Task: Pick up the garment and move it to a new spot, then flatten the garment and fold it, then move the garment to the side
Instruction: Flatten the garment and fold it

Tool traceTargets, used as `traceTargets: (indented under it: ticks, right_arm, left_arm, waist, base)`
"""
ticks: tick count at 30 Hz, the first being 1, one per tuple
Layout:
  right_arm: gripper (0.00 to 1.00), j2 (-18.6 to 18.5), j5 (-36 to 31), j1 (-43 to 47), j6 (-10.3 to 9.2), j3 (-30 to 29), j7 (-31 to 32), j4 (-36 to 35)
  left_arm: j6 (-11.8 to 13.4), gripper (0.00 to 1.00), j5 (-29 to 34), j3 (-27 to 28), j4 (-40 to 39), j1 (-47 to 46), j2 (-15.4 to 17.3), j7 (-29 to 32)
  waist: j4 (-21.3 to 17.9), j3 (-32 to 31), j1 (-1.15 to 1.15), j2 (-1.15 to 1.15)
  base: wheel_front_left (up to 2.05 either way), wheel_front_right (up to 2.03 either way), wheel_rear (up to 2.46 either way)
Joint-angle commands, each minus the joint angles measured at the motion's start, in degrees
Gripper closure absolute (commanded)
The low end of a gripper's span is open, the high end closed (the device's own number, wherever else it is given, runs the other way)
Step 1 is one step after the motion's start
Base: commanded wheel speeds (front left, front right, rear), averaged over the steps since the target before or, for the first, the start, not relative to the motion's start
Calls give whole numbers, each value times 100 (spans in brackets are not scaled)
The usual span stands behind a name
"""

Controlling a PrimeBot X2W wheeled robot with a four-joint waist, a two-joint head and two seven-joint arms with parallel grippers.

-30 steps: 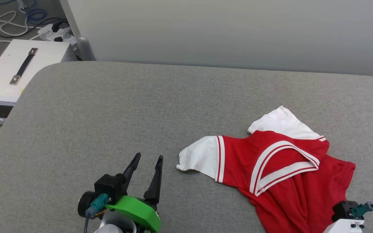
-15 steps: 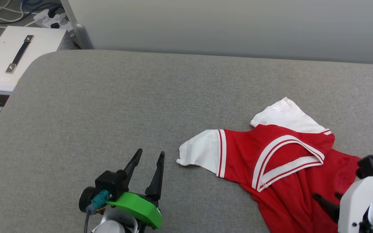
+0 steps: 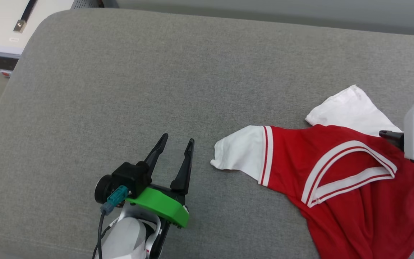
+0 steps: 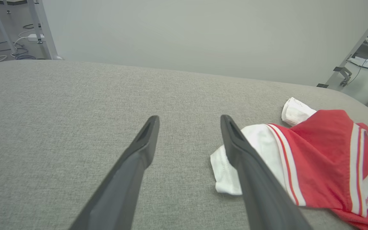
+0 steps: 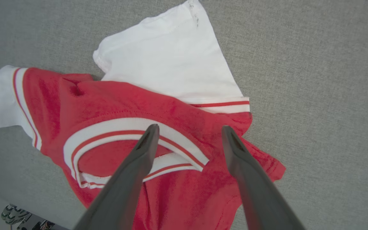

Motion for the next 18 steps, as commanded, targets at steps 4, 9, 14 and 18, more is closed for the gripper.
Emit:
traceTargets:
  ticks: [4,9,14,18]
  right_arm:
    - [0,-145,-337,-685,-5,48,6,796]
    - [0,-267,-600,-1196,-5,107,-88,1489]
    - [0,-470,-895,-1542,-5,294,-186,1973]
    - [0,-595,-1037,-1731,-5,381,-271,2277]
  left_arm:
    - [-18,0,-90,-68,-45,-199,-48,-34]
    - [-18,0,-107,-80,-79,-271,-77,-34]
    - [-18,0,-119,-98,-113,-309,-103,-34]
    - [-18,0,-122,-114,-136,-331,-124,-34]
  waist:
    - [560,539,0,0]
    - [753,701,0,0]
    - [872,825,0,0]
    - [933,910,0,0]
  base:
    - [0,0,0]
    - [0,0,0]
    - [0,0,0]
    - [0,0,0]
